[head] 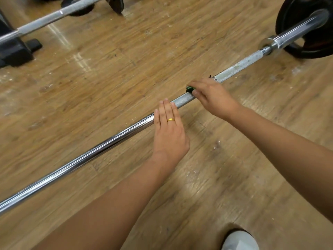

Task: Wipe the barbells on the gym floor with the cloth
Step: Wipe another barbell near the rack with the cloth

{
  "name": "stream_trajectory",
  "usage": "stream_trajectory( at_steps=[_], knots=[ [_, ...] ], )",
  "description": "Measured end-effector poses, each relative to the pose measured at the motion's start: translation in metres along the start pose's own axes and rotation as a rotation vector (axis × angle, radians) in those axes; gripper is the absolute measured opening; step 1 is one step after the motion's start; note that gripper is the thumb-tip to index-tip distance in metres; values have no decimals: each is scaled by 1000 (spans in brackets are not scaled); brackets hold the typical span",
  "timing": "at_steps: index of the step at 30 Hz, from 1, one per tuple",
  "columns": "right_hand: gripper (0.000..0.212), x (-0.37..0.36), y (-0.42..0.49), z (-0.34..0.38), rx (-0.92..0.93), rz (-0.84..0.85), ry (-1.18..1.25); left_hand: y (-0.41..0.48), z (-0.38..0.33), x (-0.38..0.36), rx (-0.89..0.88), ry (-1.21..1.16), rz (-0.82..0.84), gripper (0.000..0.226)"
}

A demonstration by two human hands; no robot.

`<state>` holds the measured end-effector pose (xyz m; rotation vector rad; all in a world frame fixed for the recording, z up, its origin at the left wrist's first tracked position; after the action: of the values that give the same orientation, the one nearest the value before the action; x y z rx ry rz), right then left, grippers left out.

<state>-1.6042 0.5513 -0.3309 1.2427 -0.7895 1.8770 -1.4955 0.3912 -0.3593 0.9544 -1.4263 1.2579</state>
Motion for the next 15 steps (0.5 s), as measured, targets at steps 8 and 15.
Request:
stream_trajectory(
  at_steps=[8,15],
  knots=[
    [35,-4,-19,18,52,41,17,-4,-22,9,30,-86,-23,87],
    [34,-5,-31,8,-95,-44,39,-18,-21,0,-33,-40,-35,88]
  ],
)
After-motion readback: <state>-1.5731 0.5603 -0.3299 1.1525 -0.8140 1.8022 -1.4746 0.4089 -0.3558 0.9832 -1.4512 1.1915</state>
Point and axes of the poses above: each hand's wrist, its own y-axis towards the middle knuckle, its own x-axis out of the back of the hand, z = x × y, the point moved 1 cm from there along y, towards the middle knuckle, and after that the axes turned 15 degrees about z, right-handed, at the moved point
